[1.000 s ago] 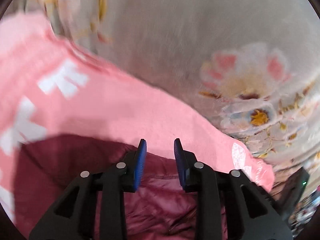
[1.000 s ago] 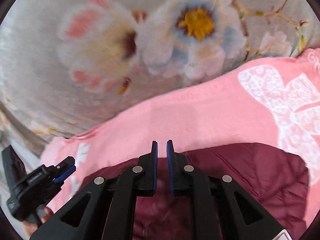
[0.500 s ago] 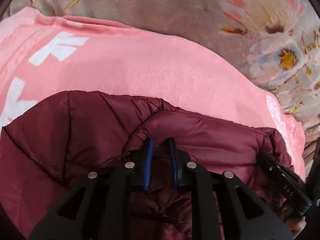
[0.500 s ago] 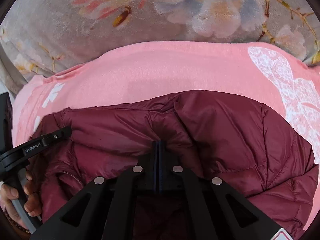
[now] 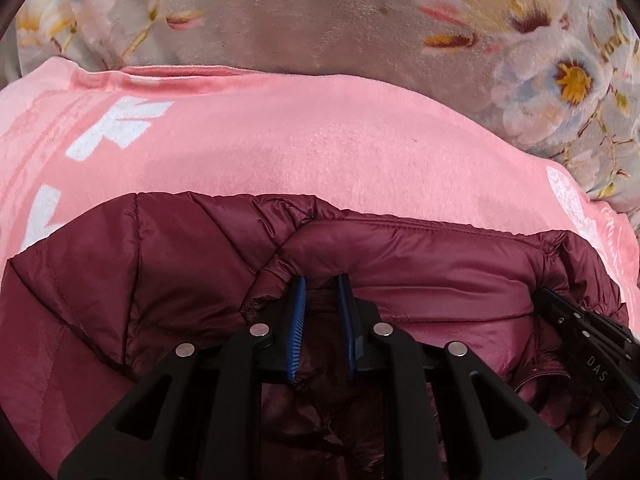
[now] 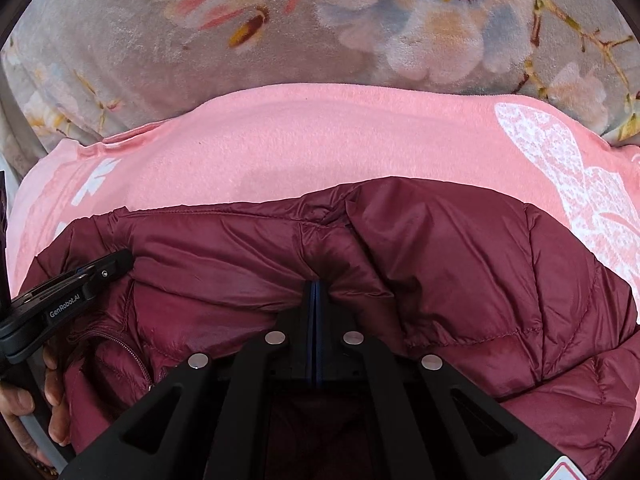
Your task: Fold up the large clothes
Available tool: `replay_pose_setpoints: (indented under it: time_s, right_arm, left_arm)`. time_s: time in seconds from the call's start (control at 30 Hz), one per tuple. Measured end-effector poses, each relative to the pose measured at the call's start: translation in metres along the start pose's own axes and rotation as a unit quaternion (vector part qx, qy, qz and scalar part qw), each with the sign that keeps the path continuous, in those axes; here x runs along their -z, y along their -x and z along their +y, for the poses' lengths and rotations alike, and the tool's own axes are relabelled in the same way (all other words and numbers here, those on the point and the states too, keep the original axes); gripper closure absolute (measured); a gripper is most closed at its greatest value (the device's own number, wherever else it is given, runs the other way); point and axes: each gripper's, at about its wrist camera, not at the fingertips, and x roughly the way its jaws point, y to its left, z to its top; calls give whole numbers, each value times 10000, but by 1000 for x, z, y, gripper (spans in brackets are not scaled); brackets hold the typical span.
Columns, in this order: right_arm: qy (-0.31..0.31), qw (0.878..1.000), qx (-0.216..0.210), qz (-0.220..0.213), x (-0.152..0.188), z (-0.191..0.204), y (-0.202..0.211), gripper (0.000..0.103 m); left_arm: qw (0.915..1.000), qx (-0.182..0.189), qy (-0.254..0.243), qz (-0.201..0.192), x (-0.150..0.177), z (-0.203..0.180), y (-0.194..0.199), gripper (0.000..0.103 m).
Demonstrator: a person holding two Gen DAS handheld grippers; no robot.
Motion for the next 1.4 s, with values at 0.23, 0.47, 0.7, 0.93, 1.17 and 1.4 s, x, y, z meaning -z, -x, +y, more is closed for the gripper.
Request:
replay_pose_setpoints:
  time_s: [0.23,0.47,0.7,0.93,1.17,1.4]
  right_arm:
    - [-69,10000,-58,20,-1,-1,-4,103]
    - [-759,9955,-561,-64,8,-20,22,96]
    - [-1043,9897,-921,-324,107,-70,192,54]
    - [-1555,9877,-136,97,287,-146,323,37]
    - [-2351,9708,-454,-155,369,-148,348,29]
    - [-2534,9638,-777,-280,353,-126,323,62]
  left_arm:
    - [10000,-13,5,2,-2,-2,-3,87]
    - [9993,156,350,36,7,12,22,86]
    - [9982,462,372,1,100,76,176,39]
    - [9880,512,1379,466,240,182,277,34]
    - [9732,1035,2022,361,301,197,309,34]
    - [9702,1156,2102,336,300,177,298,80]
